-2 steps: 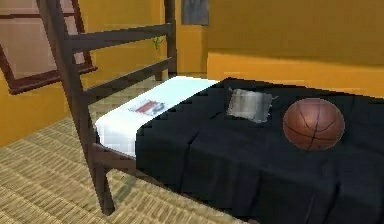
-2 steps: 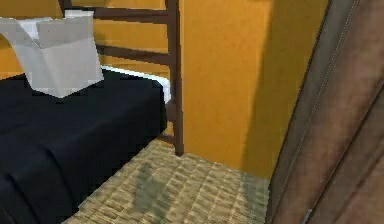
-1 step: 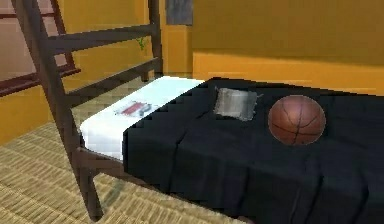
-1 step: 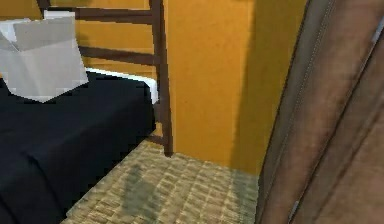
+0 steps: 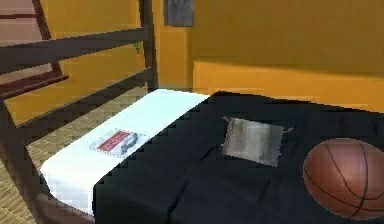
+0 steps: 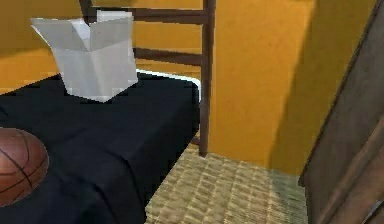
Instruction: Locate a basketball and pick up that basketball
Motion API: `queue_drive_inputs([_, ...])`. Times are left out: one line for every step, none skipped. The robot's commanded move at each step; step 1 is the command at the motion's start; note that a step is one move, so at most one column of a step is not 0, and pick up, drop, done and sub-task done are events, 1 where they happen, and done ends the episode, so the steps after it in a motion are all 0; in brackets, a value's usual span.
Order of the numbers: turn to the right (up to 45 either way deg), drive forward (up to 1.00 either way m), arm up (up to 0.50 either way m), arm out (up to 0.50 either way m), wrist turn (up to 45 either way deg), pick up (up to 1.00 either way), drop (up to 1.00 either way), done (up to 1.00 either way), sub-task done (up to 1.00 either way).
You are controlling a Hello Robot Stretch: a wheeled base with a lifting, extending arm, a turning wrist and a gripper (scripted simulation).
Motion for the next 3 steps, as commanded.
queue_drive_inputs([-42.0, 0.0, 0.0, 0.0, 0.0, 0.0, 0.0, 0.0, 0.0])
queue_drive_inputs([0.0, 0.0, 0.5, 0.0, 0.0, 0.0, 0.0, 0.0, 0.0])
queue_drive_inputs([0.0, 0.0, 0.38, 0.0, 0.0, 0.0, 0.0, 0.0, 0.0])
